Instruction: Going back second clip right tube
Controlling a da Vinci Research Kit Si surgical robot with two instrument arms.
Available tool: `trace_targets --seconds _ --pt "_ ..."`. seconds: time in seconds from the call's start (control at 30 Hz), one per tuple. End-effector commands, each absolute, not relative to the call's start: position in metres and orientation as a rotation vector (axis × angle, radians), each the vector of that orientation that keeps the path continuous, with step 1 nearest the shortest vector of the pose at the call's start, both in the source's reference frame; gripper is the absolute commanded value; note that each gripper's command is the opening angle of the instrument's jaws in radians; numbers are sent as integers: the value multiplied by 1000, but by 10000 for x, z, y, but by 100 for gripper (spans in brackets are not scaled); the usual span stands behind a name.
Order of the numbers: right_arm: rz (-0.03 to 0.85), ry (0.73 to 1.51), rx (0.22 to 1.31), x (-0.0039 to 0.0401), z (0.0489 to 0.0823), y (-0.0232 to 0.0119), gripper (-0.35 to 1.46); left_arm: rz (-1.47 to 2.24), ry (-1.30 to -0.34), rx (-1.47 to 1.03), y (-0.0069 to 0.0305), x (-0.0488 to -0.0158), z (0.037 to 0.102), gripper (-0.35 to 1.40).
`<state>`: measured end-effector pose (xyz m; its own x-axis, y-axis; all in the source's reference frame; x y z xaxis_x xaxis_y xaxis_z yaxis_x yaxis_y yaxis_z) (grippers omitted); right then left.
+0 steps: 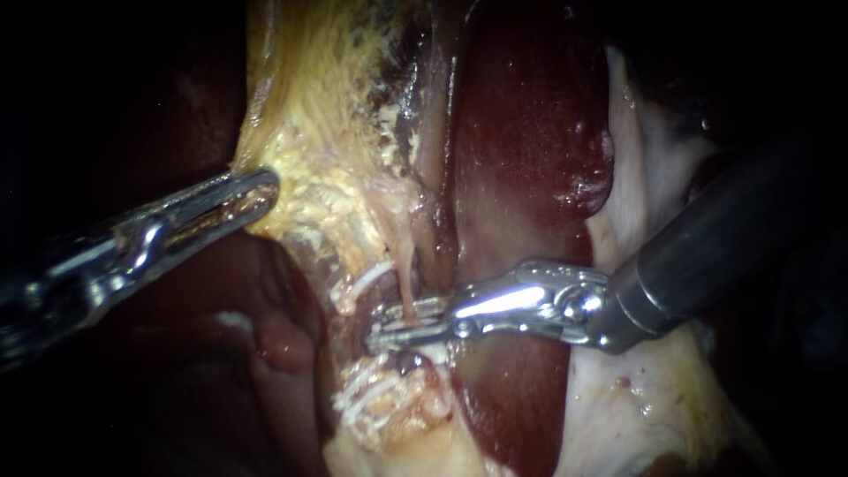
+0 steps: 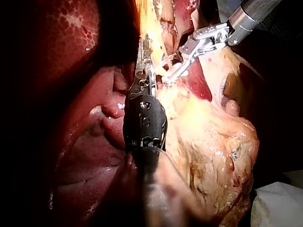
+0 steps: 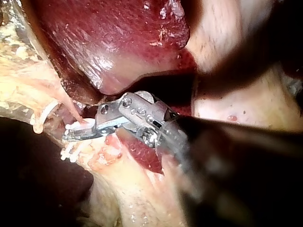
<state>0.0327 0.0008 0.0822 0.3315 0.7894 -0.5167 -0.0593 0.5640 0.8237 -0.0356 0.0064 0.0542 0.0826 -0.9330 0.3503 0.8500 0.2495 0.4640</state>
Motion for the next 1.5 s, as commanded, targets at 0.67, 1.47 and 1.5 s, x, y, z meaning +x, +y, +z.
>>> trace_targets --seconds 0.67,1.47,1.5 --pt "471 1165 799 330 789 -15 58 -1338 -654 154 64 -355 542 -35" --pt "310 1235 559 219 747 54 60 -1338 -654 153 63 -355 542 -35" --pt "285 1242 538 214 741 58 60 -1338 -654 153 63 -355 542 -35"
